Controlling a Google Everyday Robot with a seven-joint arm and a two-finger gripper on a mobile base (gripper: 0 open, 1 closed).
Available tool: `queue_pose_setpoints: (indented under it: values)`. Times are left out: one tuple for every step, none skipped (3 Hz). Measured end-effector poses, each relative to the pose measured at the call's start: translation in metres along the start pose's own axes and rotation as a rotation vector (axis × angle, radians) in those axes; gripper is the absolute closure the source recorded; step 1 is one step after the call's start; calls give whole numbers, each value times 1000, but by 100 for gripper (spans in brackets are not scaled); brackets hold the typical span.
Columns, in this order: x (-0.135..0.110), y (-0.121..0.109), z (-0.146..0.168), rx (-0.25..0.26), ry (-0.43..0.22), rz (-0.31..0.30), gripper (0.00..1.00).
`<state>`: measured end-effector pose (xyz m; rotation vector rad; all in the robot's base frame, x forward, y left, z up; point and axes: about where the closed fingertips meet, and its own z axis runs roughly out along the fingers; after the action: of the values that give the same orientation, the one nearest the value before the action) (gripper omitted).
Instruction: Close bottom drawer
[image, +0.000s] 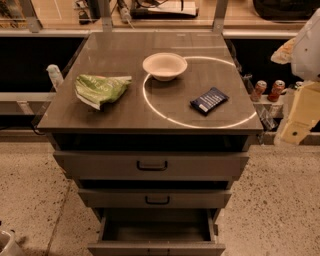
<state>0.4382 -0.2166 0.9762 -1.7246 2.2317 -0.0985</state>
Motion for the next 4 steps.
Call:
queue_pose_setpoints:
  values:
    - [0, 0, 0, 0, 0, 0, 0]
    - [10, 18, 15, 4, -52, 21, 0]
    - [23, 61, 41, 19, -178, 38, 0]
    - [35, 101, 90, 16, -309, 116, 0]
